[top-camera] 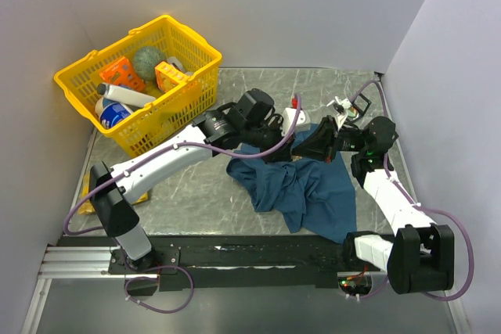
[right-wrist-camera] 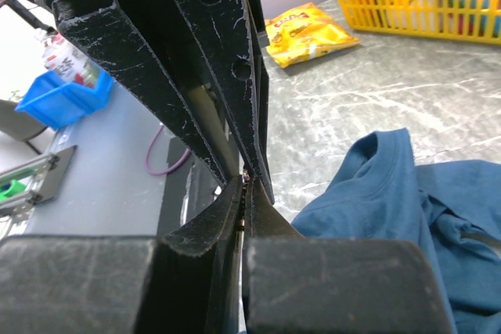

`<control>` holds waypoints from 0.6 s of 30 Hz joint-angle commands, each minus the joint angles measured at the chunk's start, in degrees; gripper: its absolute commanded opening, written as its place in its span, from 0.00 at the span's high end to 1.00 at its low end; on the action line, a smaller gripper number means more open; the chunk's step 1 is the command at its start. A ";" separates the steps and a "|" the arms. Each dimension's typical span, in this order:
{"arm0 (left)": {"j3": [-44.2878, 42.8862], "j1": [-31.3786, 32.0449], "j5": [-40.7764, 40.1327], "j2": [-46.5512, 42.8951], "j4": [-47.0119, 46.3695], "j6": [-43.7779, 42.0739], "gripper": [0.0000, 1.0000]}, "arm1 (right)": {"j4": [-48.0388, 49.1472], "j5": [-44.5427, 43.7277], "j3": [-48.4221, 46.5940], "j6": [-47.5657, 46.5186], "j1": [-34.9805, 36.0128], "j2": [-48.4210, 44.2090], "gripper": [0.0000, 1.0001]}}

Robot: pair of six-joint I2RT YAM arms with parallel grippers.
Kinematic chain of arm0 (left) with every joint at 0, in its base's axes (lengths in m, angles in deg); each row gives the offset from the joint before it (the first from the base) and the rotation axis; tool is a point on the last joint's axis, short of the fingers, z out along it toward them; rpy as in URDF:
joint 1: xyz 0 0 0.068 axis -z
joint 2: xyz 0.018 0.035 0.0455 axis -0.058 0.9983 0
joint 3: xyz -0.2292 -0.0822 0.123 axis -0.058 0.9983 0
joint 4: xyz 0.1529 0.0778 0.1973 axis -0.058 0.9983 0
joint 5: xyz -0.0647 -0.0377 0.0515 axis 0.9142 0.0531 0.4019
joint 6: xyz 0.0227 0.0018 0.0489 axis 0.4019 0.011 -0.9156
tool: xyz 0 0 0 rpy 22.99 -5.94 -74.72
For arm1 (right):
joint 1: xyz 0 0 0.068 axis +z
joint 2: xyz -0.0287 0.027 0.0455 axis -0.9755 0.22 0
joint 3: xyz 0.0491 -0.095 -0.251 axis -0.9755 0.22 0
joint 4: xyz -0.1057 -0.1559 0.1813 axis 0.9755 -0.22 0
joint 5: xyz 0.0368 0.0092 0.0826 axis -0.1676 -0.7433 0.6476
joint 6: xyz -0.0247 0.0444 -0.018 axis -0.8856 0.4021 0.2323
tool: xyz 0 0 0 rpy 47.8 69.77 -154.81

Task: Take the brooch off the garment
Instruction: Close the brooch.

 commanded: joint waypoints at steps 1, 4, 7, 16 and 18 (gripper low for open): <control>-3.28 0.74 -7.07 1.79 -7.01 3.11 0.99 | -1.91 5.03 -0.56 -1.07 1.30 -2.29 1.00; -3.72 1.17 -8.13 2.31 -6.48 2.85 0.99 | -3.32 5.03 -0.91 -2.04 1.30 -2.38 1.00; -4.95 2.49 -9.36 3.19 -3.77 -0.31 0.98 | -3.50 5.21 -0.91 -2.22 1.30 -2.20 1.00; -7.93 5.48 -9.97 5.21 5.37 -7.70 0.95 | -2.09 5.12 -1.17 -0.55 1.21 -1.32 1.00; -8.03 5.66 -10.07 5.13 5.56 -7.70 0.95 | -2.09 5.03 -1.18 -0.55 1.30 -1.41 1.00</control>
